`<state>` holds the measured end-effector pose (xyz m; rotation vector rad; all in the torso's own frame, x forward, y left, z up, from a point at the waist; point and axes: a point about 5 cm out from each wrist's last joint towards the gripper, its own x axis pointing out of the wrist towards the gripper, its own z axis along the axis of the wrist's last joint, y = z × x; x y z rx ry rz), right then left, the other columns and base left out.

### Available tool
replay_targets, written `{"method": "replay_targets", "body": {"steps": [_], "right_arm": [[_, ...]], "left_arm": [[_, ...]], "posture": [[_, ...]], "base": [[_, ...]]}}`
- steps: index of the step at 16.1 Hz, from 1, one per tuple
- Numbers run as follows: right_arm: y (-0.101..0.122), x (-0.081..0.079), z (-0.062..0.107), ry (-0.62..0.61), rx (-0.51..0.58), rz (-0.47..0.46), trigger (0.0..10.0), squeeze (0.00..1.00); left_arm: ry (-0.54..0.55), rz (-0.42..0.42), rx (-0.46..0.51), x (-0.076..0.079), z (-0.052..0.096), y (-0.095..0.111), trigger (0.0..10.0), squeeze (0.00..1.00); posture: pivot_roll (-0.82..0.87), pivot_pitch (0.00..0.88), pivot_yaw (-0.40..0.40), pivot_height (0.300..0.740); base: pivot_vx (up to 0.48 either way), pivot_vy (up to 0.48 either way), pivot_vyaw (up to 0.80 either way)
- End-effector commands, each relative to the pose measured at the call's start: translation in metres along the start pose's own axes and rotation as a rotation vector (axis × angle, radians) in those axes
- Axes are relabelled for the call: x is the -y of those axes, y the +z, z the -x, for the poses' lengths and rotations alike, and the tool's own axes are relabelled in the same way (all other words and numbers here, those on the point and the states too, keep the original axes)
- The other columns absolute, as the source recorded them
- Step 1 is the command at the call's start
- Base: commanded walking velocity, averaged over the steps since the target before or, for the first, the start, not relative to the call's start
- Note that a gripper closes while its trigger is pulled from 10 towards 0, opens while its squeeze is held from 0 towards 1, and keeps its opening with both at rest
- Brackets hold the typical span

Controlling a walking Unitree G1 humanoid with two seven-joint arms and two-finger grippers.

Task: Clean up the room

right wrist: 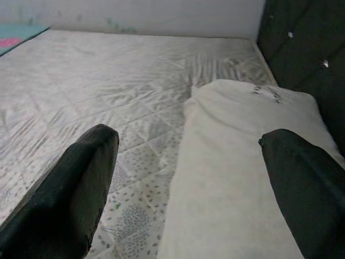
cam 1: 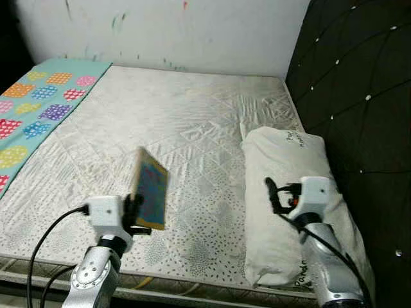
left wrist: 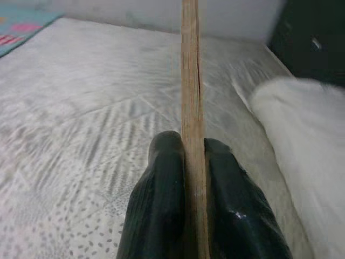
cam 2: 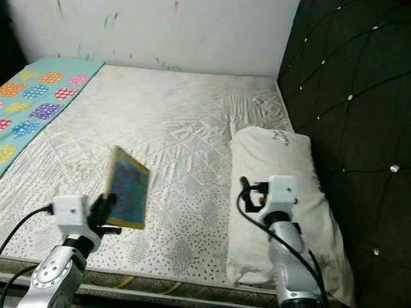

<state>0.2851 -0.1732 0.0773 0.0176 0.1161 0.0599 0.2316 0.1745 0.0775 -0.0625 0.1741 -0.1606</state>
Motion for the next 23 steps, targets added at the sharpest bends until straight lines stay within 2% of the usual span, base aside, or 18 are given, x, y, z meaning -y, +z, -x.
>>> {"method": "replay_targets", "body": {"steps": [1,2,4,5,7,9,10,11,12,15,16,17,18,20,22,23], "right_arm": [[0.006,-0.004,-0.005,0.031,0.024,0.03,10.0,0.0],[0.011,-0.01,-0.008,0.086,0.031,0.037,10.0,0.0],[0.017,-0.012,-0.01,0.086,0.019,-0.052,10.0,0.0],[0.016,-0.013,-0.007,0.067,0.012,-0.102,10.0,0.0],[0.012,-0.008,-0.001,-0.008,0.019,-0.132,10.0,0.0],[0.012,0.0,0.005,-0.064,0.053,-0.084,10.0,0.0],[0.014,0.01,0.007,-0.12,0.077,-0.013,10.0,0.0],[0.014,0.02,0.008,-0.173,0.084,0.045,10.0,0.0],[0.014,0.025,0.009,-0.197,0.084,0.062,10.0,0.0],[0.014,0.025,0.009,-0.197,0.084,0.062,10.0,0.0],[0.01,0.041,0.011,-0.226,0.059,0.079,10.0,0.0],[0.005,0.055,0.016,-0.221,0.043,0.132,10.0,0.0],[-0.003,0.067,0.027,-0.208,0.013,0.175,10.0,0.0],[-0.013,0.079,0.043,-0.173,-0.031,0.213,10.0,0.0],[-0.014,0.091,0.056,-0.155,-0.046,0.253,10.0,0.0],[-0.011,0.097,0.061,-0.151,-0.048,0.242,10.0,0.0]], "left_arm": [[-0.063,-0.055,0.047,0.005,-0.002,0.012,10.0,0.0],[-0.106,-0.103,0.053,0.006,-0.005,0.017,10.0,0.0],[-0.089,-0.118,0.055,0.007,-0.007,0.02,10.0,0.0],[-0.168,-0.073,0.03,0.017,-0.004,0.017,10.0,0.0],[-0.138,-0.067,0.053,0.025,0.001,0.014,10.0,0.0],[-0.064,-0.027,0.076,0.027,0.004,0.01,10.0,0.0],[-0.018,-0.038,0.103,0.025,0.006,0.011,10.0,0.0],[0.057,-0.035,0.117,0.015,0.007,0.012,10.0,0.0],[0.094,-0.03,0.121,0.01,0.008,0.013,10.0,0.0],[0.094,-0.03,0.121,0.01,0.008,0.013,10.0,0.0],[0.145,-0.028,0.105,-0.005,0.016,0.009,10.0,0.0],[0.161,-0.039,0.077,-0.016,0.028,0.002,10.0,0.0],[0.171,-0.046,0.066,-0.018,0.033,0.0,10.0,0.0],[0.167,-0.047,0.076,-0.016,0.03,0.002,10.0,0.0],[0.162,-0.049,0.092,-0.014,0.025,0.005,10.0,0.0],[0.159,-0.055,0.104,-0.013,0.022,0.007,10.0,0.0]], "posture": [[-0.06,0.0,-0.014,0.74],[-0.06,0.0,-0.015,0.74],[-0.06,0.0,-0.021,0.74],[-0.06,0.0,-0.021,0.74],[-0.07,0.0,-0.017,0.74],[-0.09,0.0,-0.009,0.74],[-0.1,0.0,-0.006,0.74],[-0.1,0.0,-0.012,0.74],[-0.1,0.0,-0.012,0.74],[-0.1,0.0,-0.012,0.74],[-0.08,0.0,-0.03,0.74],[-0.08,0.0,-0.03,0.74],[-0.08,0.0,-0.025,0.74],[-0.09,0.0,-0.021,0.74],[-0.1,0.0,-0.018,0.74],[-0.1,0.0,-0.022,0.74]], "base": [[0.0,0.0,0.0],[0.0,0.0,0.0],[0.0,0.0,0.0],[0.0,0.0,0.0],[0.0,0.0,0.0],[0.0,0.0,0.0],[0.0,0.0,0.0],[0.0,0.0,0.0],[0.0,0.0,0.0],[0.0,0.0,0.0],[0.0,0.0,0.0],[0.0,0.0,0.0],[0.0,0.0,0.0],[0.0,0.0,0.0],[0.0,0.0,0.0],[0.0,0.0,0.0]]}}
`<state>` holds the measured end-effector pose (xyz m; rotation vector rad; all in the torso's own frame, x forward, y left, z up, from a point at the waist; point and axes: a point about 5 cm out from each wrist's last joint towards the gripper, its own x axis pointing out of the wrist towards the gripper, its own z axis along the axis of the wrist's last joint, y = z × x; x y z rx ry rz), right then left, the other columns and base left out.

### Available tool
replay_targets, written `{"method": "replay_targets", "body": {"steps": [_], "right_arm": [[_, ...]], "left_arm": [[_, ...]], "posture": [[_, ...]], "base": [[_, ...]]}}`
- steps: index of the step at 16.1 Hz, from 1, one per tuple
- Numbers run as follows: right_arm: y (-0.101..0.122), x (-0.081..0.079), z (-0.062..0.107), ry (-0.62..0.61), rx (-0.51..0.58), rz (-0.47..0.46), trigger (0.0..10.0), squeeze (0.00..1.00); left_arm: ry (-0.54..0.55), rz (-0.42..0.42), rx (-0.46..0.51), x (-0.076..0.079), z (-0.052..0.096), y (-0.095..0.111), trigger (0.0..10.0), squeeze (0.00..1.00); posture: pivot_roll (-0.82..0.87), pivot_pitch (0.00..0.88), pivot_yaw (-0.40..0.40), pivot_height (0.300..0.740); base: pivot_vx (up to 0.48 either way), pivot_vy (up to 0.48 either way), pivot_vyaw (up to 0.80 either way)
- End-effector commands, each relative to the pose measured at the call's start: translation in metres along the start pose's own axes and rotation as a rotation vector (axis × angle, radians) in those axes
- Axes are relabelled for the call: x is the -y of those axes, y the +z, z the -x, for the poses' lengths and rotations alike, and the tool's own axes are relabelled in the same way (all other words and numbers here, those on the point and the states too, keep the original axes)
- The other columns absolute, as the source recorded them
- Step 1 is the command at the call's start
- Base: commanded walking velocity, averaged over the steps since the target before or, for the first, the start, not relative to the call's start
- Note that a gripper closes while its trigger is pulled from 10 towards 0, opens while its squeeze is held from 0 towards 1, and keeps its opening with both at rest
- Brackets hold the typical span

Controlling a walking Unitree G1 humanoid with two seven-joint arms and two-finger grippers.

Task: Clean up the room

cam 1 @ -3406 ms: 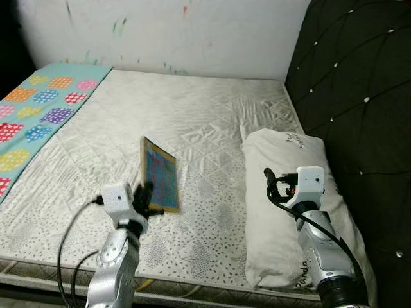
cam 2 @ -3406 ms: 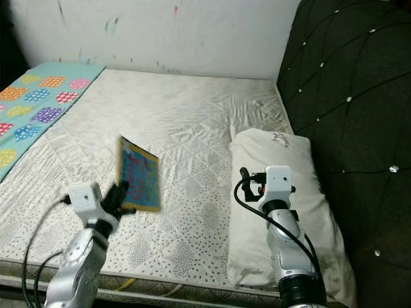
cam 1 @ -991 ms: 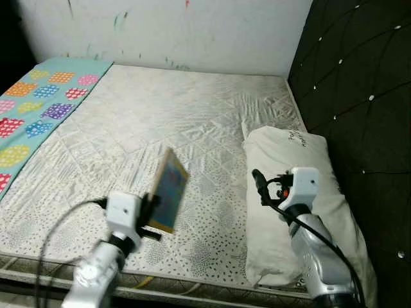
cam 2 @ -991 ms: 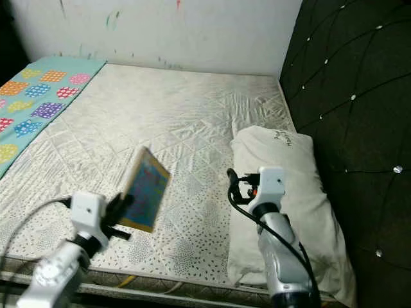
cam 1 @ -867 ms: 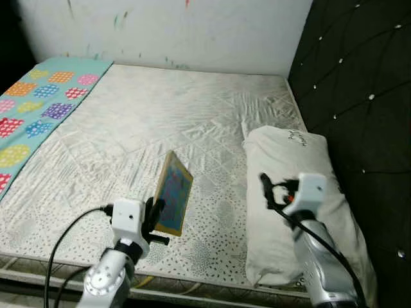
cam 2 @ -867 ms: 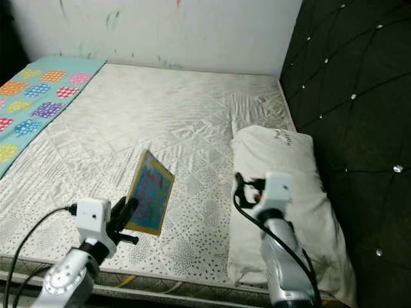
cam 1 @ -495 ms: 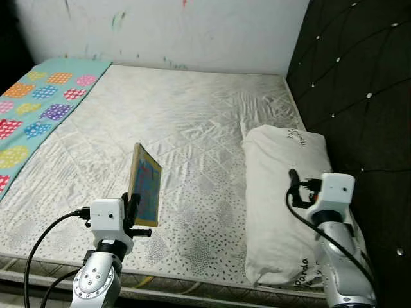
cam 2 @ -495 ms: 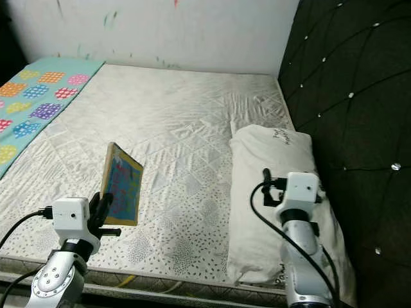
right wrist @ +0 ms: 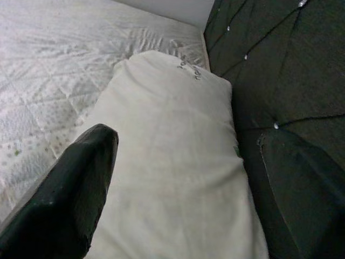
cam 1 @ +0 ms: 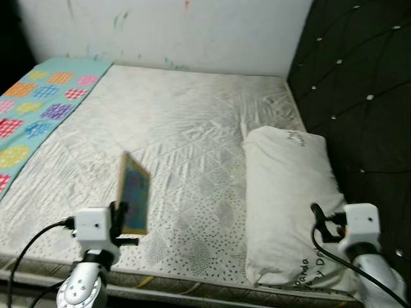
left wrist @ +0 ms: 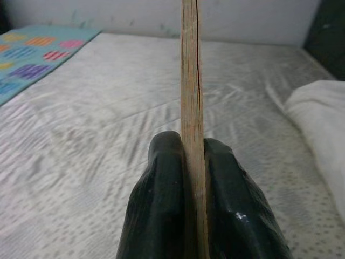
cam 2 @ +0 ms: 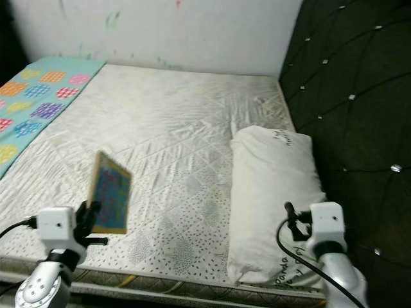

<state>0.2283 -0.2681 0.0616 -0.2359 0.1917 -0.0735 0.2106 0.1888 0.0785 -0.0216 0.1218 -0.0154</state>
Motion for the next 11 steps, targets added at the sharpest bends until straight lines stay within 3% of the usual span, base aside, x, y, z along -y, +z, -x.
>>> {"method": "replay_targets", "body": {"steps": [1,3,6,9,11], "right_arm": [[0.009,0.009,0.002,-0.006,0.033,-0.01,10.0,0.0],[0.016,0.01,0.006,0.008,0.052,-0.015,10.0,0.0],[0.031,-0.017,0.001,0.096,0.073,-0.067,10.0,0.0],[0.048,-0.049,-0.018,0.187,0.104,-0.078,10.0,0.0],[0.051,-0.056,-0.031,0.16,0.088,-0.119,10.0,0.0]], "left_arm": [[0.012,-0.021,0.055,-0.002,-0.002,0.01,10.0,0.0],[0.001,-0.023,0.075,-0.001,-0.006,0.015,10.0,0.0],[-0.016,-0.035,0.105,0.001,-0.017,0.022,10.0,0.0],[-0.012,-0.016,0.114,0.002,-0.029,0.024,10.0,0.0],[-0.011,-0.001,0.116,0.002,-0.034,0.023,10.0,0.0]], "posture": [[-0.11,0.0,-0.024,0.74],[-0.11,0.0,-0.032,0.74],[-0.11,0.0,-0.017,0.74],[-0.1,0.0,0.025,0.74],[-0.11,0.0,0.042,0.74]], "base": [[0.0,0.0,0.0],[0.0,0.0,0.0],[0.0,0.0,0.0],[0.0,0.0,0.0],[0.0,0.0,0.0]]}}
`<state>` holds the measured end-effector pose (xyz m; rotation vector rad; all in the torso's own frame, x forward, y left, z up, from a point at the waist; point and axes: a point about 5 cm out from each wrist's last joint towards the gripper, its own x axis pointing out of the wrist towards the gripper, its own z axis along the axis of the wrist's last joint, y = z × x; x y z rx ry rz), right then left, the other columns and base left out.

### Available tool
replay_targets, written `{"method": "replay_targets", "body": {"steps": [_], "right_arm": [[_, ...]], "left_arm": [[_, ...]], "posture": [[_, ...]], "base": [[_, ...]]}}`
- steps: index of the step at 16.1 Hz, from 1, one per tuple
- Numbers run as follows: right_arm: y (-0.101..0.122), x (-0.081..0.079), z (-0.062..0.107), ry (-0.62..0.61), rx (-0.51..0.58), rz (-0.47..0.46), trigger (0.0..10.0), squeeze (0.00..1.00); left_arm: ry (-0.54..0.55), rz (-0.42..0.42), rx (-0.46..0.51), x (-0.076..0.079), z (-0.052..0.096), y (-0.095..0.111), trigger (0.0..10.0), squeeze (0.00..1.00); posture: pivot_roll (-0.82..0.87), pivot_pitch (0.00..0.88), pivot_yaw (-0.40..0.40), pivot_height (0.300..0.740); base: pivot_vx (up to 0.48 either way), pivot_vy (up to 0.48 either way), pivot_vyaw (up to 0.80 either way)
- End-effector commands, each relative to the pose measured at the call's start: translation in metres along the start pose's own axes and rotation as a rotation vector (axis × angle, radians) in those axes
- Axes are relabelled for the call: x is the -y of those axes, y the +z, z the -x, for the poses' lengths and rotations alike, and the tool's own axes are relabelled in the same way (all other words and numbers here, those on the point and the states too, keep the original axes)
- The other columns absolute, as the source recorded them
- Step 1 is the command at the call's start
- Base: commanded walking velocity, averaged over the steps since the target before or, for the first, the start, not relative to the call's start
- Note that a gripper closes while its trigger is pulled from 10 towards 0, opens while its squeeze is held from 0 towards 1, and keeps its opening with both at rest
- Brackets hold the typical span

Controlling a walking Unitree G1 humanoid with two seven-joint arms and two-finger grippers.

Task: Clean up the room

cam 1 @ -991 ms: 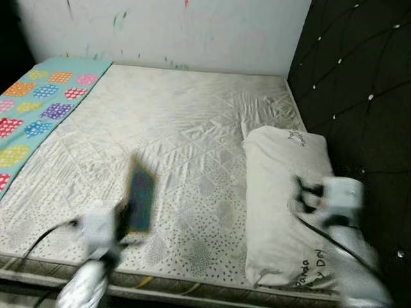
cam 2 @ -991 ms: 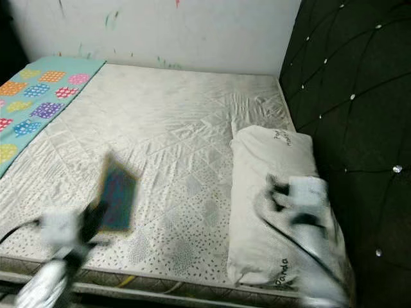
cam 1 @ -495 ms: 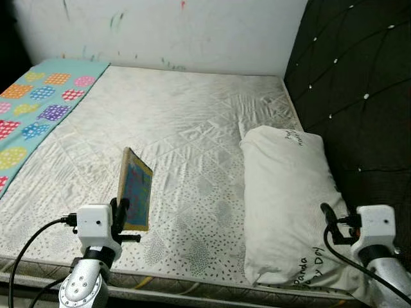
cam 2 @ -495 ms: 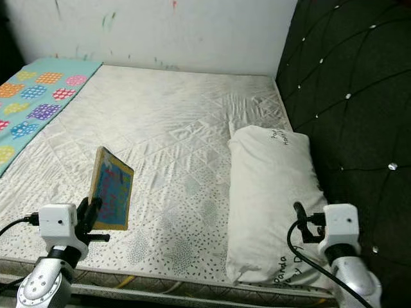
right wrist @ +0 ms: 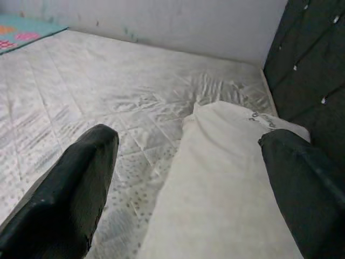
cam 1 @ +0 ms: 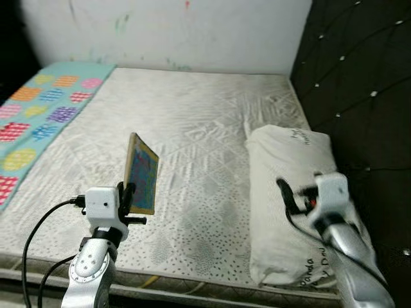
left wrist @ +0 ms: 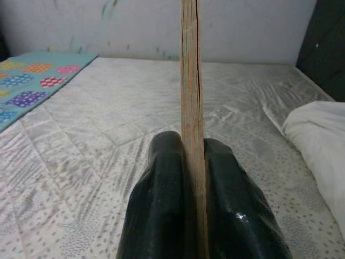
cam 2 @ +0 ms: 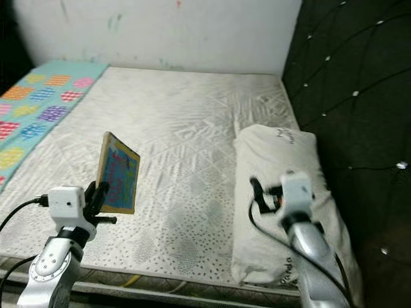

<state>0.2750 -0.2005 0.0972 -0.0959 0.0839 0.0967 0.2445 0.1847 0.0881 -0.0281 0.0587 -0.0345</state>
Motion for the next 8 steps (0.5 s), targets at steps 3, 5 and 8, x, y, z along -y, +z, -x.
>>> {"method": "replay_targets", "body": {"steps": [3,5,8], "right_arm": [[-0.0114,0.0011,-0.0005,-0.077,-0.044,-0.041,10.0,0.0],[-0.0126,-0.0041,-0.0006,-0.152,-0.02,-0.081,10.0,0.0],[-0.0108,-0.0055,-0.0026,-0.197,-0.002,-0.089,10.0,0.0]], "left_arm": [[0.01,-0.009,0.064,-0.0029,-0.0096,0.0086,10.0,0.0],[0.021,0.014,0.081,0.0013,-0.0087,0.0113,10.0,0.0],[0.016,0.029,0.054,0.0059,-0.0031,0.0032,10.0,0.0]], "posture": [[-0.11,0.0,0.028,0.74],[-0.1,0.0,0.013,0.74],[-0.11,0.0,0.011,0.74]], "base": [[0.0,0.0,-0.74],[0.0,0.0,-0.8],[0.0,0.0,-0.8]]}}
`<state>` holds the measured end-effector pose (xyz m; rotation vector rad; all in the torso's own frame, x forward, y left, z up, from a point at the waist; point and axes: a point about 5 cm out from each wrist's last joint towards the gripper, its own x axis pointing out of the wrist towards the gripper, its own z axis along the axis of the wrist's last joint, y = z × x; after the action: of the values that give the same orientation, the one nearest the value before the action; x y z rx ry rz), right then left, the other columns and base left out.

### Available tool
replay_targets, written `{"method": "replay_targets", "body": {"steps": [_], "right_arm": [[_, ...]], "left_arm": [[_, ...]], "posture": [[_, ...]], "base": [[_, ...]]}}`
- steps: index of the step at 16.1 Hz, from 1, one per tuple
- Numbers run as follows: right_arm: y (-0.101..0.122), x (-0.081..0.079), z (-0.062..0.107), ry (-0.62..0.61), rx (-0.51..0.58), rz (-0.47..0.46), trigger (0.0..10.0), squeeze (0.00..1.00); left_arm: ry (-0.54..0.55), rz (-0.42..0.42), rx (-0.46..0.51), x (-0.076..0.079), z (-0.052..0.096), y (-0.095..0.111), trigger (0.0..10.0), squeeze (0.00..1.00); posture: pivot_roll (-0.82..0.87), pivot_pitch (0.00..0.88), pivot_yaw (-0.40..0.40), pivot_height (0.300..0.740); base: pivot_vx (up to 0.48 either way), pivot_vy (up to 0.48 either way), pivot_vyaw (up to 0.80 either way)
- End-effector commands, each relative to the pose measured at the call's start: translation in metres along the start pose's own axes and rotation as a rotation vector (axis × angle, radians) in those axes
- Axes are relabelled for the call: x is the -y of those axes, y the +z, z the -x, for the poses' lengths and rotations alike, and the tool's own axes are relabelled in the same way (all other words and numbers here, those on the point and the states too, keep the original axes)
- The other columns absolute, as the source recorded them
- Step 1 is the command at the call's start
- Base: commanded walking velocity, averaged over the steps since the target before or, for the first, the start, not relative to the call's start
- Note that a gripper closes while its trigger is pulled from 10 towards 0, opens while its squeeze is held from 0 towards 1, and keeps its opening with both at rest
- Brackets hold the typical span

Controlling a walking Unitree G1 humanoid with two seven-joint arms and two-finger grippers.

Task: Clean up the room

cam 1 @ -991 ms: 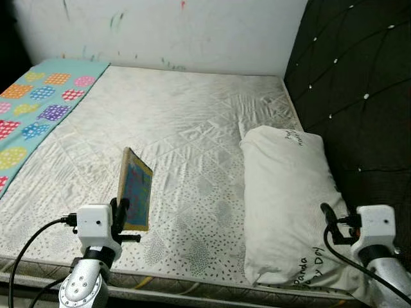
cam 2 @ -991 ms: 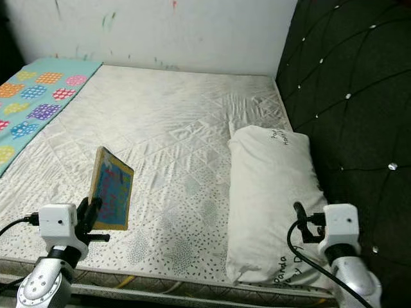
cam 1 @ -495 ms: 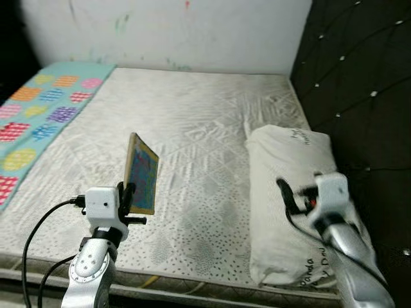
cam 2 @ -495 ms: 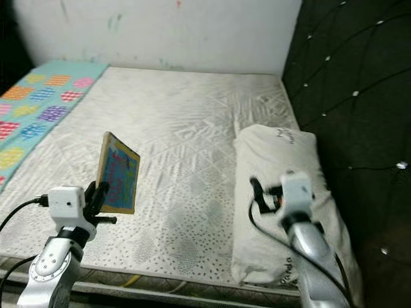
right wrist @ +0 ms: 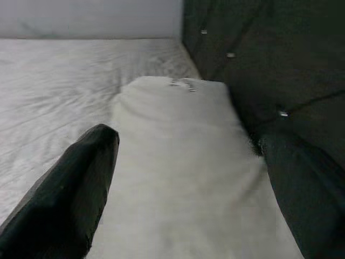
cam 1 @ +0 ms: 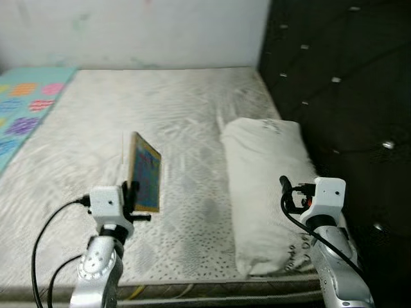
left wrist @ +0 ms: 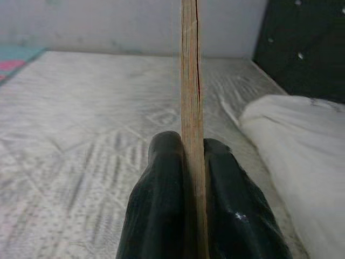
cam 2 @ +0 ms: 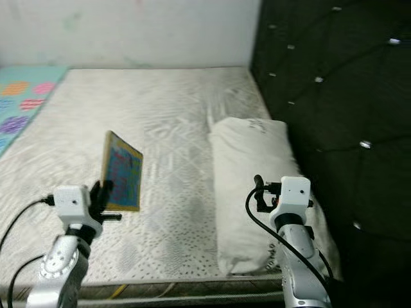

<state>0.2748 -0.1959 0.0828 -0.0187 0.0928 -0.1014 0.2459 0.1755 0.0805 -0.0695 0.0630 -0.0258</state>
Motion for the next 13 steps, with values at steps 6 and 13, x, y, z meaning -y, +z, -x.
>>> {"method": "replay_targets", "body": {"steps": [6,13], "right_arm": [[0.002,0.005,0.002,0.017,0.034,0.008,10.0,0.0],[-0.008,0.013,0.006,0.014,0.001,0.015,10.0,0.0]], "left_arm": [[0.043,-0.007,0.05,-0.004,0.01,0.009,10.0,0.0],[0.05,-0.022,0.022,-0.005,0.021,0.004,10.0,0.0]], "posture": [[-0.11,0.0,-0.018,0.74],[-0.09,0.0,-0.014,0.74]], "base": [[0.0,0.0,-0.27],[0.0,0.0,0.0]]}}
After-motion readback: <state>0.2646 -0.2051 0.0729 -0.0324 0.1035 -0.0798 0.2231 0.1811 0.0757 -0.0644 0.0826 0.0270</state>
